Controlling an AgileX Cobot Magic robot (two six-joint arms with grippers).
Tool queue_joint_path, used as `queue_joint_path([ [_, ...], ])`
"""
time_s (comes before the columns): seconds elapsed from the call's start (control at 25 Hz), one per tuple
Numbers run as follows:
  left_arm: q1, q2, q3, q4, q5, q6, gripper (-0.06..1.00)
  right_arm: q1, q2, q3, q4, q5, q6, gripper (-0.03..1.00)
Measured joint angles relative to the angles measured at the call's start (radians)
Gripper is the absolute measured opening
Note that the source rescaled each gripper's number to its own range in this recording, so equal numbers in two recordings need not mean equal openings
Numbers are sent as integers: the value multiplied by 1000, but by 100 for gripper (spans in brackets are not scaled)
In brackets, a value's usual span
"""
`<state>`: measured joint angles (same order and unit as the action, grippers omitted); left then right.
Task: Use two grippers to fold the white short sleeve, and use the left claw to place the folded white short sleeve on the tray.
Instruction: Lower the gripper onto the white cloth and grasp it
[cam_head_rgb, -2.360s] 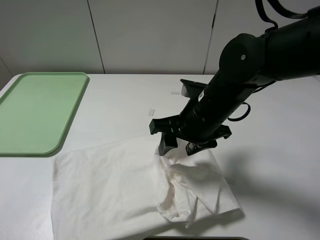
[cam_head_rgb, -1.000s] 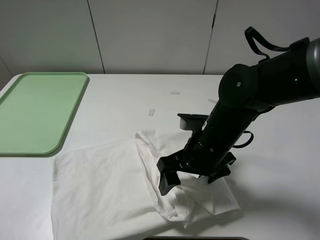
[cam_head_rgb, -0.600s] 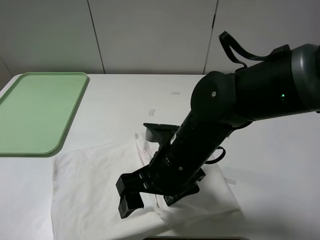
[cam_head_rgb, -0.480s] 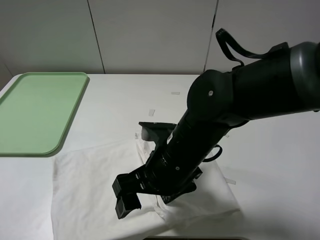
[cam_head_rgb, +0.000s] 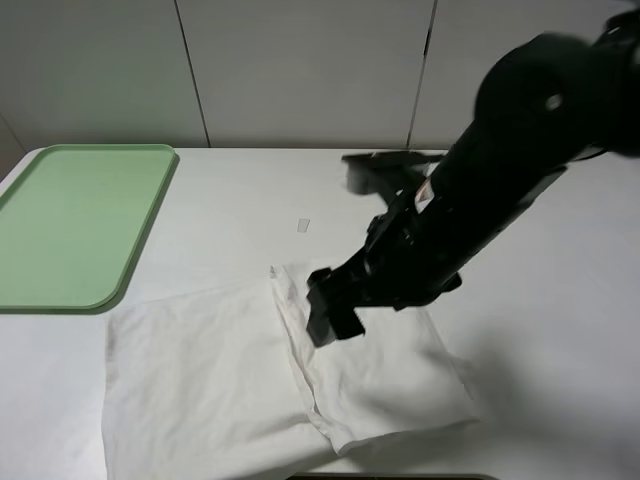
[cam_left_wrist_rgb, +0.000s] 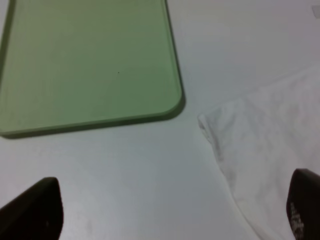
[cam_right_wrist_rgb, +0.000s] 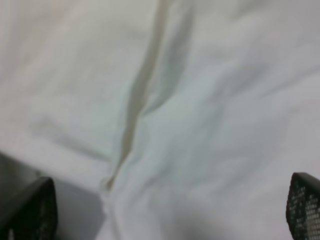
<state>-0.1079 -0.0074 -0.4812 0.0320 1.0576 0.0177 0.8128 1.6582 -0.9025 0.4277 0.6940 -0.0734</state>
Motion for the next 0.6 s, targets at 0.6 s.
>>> queue_joint_path([
  [0.6,0,0,0,0,0,0,88,-428,-540,-2,-351,257,120,100],
])
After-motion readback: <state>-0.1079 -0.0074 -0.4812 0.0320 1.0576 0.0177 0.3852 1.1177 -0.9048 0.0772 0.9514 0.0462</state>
